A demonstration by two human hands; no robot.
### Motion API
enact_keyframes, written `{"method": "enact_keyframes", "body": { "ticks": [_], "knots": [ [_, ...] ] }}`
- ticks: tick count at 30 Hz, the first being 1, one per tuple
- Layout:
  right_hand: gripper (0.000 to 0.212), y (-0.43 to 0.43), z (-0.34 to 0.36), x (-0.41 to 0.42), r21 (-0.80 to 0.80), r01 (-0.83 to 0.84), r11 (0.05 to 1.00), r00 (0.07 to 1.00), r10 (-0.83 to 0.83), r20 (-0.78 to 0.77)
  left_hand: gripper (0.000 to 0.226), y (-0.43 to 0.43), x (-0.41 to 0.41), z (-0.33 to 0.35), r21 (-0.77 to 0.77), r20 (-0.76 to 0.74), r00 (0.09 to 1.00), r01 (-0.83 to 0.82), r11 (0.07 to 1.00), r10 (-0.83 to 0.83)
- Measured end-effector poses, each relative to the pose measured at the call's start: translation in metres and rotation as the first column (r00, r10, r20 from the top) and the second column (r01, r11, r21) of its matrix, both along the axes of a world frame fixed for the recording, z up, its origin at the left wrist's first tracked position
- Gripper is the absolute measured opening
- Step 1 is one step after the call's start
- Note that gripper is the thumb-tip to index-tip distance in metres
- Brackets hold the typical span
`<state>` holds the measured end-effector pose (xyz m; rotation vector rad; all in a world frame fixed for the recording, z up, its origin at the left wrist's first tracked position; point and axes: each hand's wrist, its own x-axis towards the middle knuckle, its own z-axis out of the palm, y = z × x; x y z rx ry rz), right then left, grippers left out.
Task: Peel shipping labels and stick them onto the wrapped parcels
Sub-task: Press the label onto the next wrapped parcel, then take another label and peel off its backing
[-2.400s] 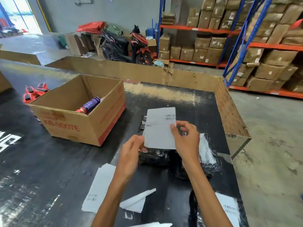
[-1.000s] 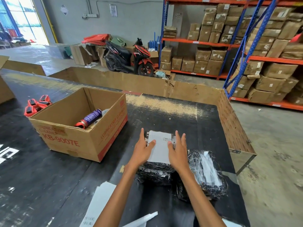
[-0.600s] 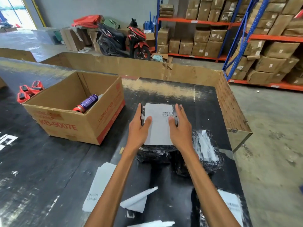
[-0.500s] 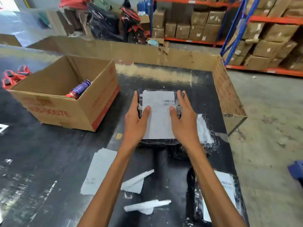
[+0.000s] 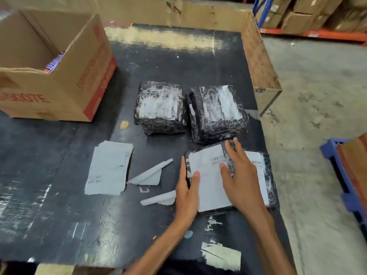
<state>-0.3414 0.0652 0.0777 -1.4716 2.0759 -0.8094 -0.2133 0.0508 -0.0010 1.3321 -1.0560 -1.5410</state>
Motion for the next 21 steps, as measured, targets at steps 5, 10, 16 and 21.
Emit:
{"method": "enact_keyframes", "body": {
  "ticks": [5,10,16,21],
  "knots": [
    [0.058,-0.009,-0.018,0.016,0.014,-0.028,0.999,1.0,0.028,0.005,0.056,-0.009,0.015,-0.011,0.007,0.054,0.998,-0.046,0.999,0.045],
    [0.06,-0.022,-0.029,0.027,0.038,-0.046,0.998,0.997,0.043,0.062,0.06,-0.035,0.035,-0.006,-0.03,0.212,0.977,0.029,0.999,-0.022],
    [0.061,-0.037,-0.055,0.037,0.181,-0.102,0.978,0.986,0.124,-0.114,0.07,-0.059,0.053,-0.011,-0.127,0.405,0.905,0.194,0.973,-0.128],
    [0.062,-0.04,-0.066,0.042,0.199,-0.056,0.978,0.951,0.113,-0.287,0.066,-0.059,0.054,0.001,-0.201,0.455,0.884,0.221,0.954,-0.108]
  ]
}}
